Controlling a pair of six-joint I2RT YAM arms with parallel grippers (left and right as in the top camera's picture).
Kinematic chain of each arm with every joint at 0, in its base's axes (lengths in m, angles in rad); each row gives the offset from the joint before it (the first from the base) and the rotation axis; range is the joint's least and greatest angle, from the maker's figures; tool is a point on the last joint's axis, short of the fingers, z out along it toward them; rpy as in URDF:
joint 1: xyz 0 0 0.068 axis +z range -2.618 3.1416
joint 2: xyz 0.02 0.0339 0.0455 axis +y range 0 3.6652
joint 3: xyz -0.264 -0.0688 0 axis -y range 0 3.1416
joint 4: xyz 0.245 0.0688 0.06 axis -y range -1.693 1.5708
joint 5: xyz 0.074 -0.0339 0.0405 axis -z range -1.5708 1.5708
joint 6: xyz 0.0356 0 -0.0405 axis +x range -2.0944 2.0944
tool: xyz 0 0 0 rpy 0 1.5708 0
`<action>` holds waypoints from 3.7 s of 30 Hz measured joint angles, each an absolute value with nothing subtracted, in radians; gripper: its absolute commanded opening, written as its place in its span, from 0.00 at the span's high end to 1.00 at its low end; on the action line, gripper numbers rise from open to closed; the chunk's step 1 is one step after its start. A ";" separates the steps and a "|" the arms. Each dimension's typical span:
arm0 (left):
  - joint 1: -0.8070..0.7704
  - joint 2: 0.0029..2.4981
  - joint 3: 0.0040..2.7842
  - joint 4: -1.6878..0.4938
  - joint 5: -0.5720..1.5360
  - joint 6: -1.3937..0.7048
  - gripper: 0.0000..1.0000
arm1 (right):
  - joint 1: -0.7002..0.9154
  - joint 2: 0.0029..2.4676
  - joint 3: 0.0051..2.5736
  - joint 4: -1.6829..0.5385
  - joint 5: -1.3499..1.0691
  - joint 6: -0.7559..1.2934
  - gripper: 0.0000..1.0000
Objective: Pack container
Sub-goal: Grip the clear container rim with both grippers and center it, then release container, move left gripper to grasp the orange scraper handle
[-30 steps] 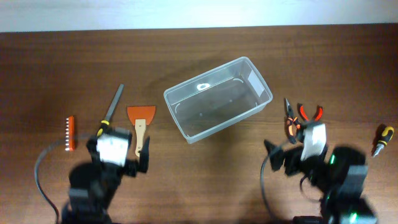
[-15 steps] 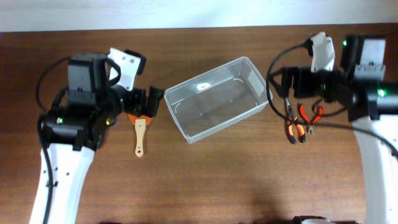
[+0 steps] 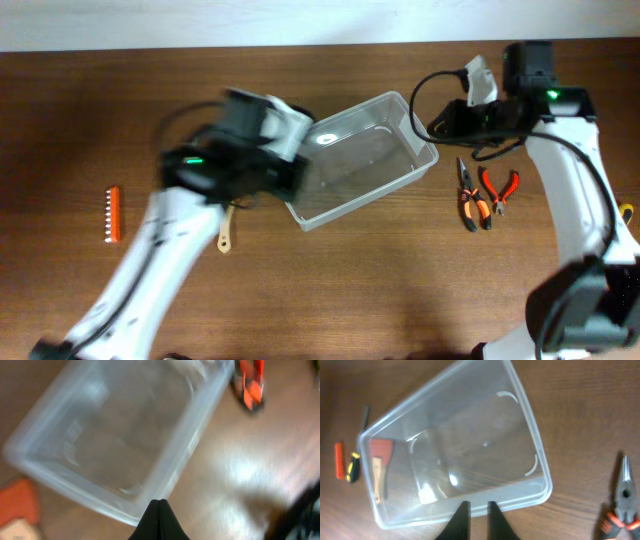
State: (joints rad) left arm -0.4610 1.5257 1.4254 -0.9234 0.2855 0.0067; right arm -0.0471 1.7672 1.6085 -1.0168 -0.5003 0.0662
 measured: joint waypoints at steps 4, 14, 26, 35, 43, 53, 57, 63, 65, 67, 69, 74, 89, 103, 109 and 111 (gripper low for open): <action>-0.602 1.627 1.425 -0.936 0.234 0.002 0.98 | -0.045 1.855 1.608 -1.018 -0.500 0.069 0.96; -0.692 1.728 1.425 -0.965 0.200 0.002 0.98 | -0.001 1.908 1.608 -1.009 -0.469 0.071 0.96; -0.693 1.760 1.410 -0.986 0.177 0.002 0.98 | 0.067 1.945 1.608 -0.991 -0.350 0.070 0.96; -0.693 1.760 1.316 -0.910 0.052 0.004 0.98 | 0.067 1.975 1.608 -1.032 -0.318 0.071 0.96; -0.691 1.787 1.291 -0.862 -0.041 0.022 0.98 | 0.068 1.985 1.608 -1.099 -0.317 0.070 0.96; -0.577 1.857 1.285 -0.844 -0.110 0.027 0.98 | 0.117 1.985 1.608 -1.151 -0.323 0.067 0.96; -0.513 1.857 1.285 -0.844 -0.114 0.026 0.98 | 0.142 1.985 1.608 -1.156 -0.326 0.067 0.96; -0.459 1.857 1.306 -0.939 -0.125 0.029 0.98 | 0.159 1.978 1.608 -1.123 -0.327 0.067 0.96; -0.458 1.849 1.338 -0.993 -0.136 0.030 0.98 | 0.159 1.956 1.608 -1.111 -0.325 0.067 0.96; -0.456 1.827 1.373 -1.042 -0.153 0.031 0.82 | 0.159 1.914 1.615 -1.108 -0.317 0.067 0.96; -0.450 1.784 1.408 -1.084 -0.166 0.035 0.64 | 0.159 1.861 1.634 -1.107 -0.301 0.067 0.96; -0.377 1.642 1.462 -1.166 -0.184 0.025 0.45 | 0.159 1.677 1.718 -1.104 -0.216 0.064 0.72; -0.180 1.712 1.361 -1.147 -0.052 0.006 0.29 | -0.119 1.292 1.815 -1.113 0.098 0.194 0.01; -0.166 1.952 1.325 -1.031 -0.041 -0.085 0.29 | -0.297 1.361 1.815 -1.187 0.120 0.237 0.01; -0.165 2.019 1.328 -1.000 -0.047 -0.133 0.31 | -0.297 1.411 1.815 -1.188 0.120 0.237 0.01; -0.165 2.019 1.328 -0.999 -0.048 -0.141 0.31 | -0.297 1.425 1.815 -1.189 0.120 0.239 0.01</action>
State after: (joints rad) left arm -0.1650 2.0190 1.3285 -0.9985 -0.0479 -0.1410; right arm -0.2974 1.4254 1.8149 -1.1889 0.1196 0.2386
